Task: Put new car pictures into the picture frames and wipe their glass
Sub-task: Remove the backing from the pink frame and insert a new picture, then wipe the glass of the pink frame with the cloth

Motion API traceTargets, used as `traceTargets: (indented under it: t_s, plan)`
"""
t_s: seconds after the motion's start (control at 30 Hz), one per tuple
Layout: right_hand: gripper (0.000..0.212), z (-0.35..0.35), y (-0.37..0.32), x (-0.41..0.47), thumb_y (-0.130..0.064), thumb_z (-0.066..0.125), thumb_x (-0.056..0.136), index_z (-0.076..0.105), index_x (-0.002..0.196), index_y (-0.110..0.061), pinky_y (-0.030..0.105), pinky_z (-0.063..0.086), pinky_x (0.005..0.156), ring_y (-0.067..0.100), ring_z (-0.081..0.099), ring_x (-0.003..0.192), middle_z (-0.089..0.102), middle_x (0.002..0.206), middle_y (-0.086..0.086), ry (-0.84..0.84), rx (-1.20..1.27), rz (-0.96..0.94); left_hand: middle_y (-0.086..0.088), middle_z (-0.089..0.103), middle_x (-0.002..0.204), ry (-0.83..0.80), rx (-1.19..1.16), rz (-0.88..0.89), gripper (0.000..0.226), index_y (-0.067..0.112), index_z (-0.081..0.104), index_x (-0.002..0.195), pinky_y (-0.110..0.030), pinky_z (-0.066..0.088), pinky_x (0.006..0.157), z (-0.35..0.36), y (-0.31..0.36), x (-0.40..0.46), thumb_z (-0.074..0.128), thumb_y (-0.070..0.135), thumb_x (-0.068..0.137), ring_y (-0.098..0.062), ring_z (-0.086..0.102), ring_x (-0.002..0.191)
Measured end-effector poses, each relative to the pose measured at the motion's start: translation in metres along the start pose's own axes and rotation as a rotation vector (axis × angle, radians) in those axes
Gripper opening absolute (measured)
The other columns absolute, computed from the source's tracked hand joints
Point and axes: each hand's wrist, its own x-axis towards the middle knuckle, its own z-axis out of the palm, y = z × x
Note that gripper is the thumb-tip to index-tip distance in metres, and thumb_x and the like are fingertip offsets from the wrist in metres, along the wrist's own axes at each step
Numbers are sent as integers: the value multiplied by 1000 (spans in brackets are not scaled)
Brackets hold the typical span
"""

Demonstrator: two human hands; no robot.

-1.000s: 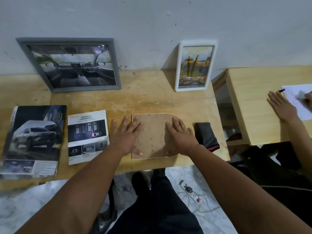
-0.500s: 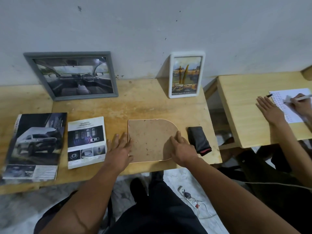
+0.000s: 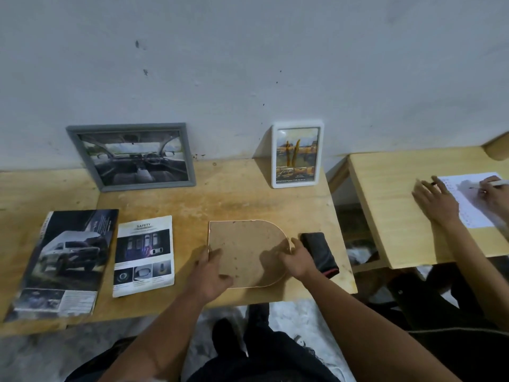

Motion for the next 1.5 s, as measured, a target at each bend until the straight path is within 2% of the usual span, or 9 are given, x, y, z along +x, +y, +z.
traceTargets:
  t_s: [0.27, 0.43, 0.53, 0.67, 0.8, 0.9, 1.07, 1.3, 1.5]
  plan:
    - [26, -25, -30, 17, -11, 62, 98, 71, 122, -11, 52, 59, 95, 34, 65, 109, 71, 115, 9, 189, 388, 163, 12, 1, 170, 58, -31, 192, 92, 34, 41, 154, -46, 37, 120, -7, -3, 1, 84, 49, 74, -24, 23, 153]
    - [21, -63, -87, 22, -17, 76, 90, 74, 106, -5, 34, 56, 70, 23, 67, 83, 73, 97, 12, 67, 755, 175, 5, 53, 152, 342, 76, 329, 62, 31, 56, 146, -44, 38, 114, -46, 22, 5, 45, 60, 93, -30, 41, 142]
    - [28, -84, -107, 23, -35, 69, 96, 74, 110, -11, 32, 54, 70, 20, 69, 78, 75, 91, 6, -31, 792, 30, 0, 74, 108, 523, -105, 356, 39, 21, 72, 119, -36, 50, 84, -71, 44, 5, 52, 47, 99, -24, 61, 105]
    - [19, -106, -91, 37, -26, 63, 100, 71, 113, -13, 41, 58, 86, 24, 69, 97, 73, 108, 8, 215, 310, -62, 5, 57, 71, 563, -510, 121, 23, 13, 61, 96, -21, 38, 51, -86, 74, 5, 57, 34, 104, -14, 56, 64]
    - [54, -120, -28, 47, -45, 64, 87, 62, 127, -9, 46, 58, 92, 28, 67, 103, 68, 116, 9, 235, -289, 83, -9, 69, 97, 425, -903, -140, 36, 9, 66, 122, -43, 61, 77, -64, 58, 22, 57, 39, 103, -30, 68, 92]
    - [87, -111, 5, 37, -63, 70, 79, 43, 139, -6, 40, 56, 82, 31, 63, 108, 60, 128, 15, 103, -364, 243, -12, 67, 118, 333, -1036, -266, 38, 16, 59, 135, -47, 62, 84, -45, 41, 28, 59, 38, 103, -28, 67, 99]
    - [66, -85, 28, 20, -36, 82, 83, 48, 132, -8, 34, 49, 76, 23, 56, 92, 63, 113, 7, 135, -321, 181, -15, 68, 121, 365, -856, -297, 41, 9, 62, 130, -52, 60, 90, -29, 28, 35, 67, 34, 98, -35, 67, 103]
    - [31, -88, 10, 14, -9, 73, 89, 63, 115, 4, 39, 55, 52, 33, 66, 63, 69, 86, 22, -35, 666, 373, -11, 64, 138, 271, -640, -298, 54, 13, 57, 142, -48, 52, 104, -25, 14, 43, 64, 40, 95, -35, 64, 117]
    - [43, -82, -15, 25, -21, 60, 96, 60, 136, -5, 44, 53, 77, 30, 64, 88, 70, 99, 17, -295, 1101, 388, -10, 38, 157, 371, -293, -189, 64, 18, 37, 155, -48, 40, 114, -23, 12, 39, 61, 38, 99, -35, 42, 142]
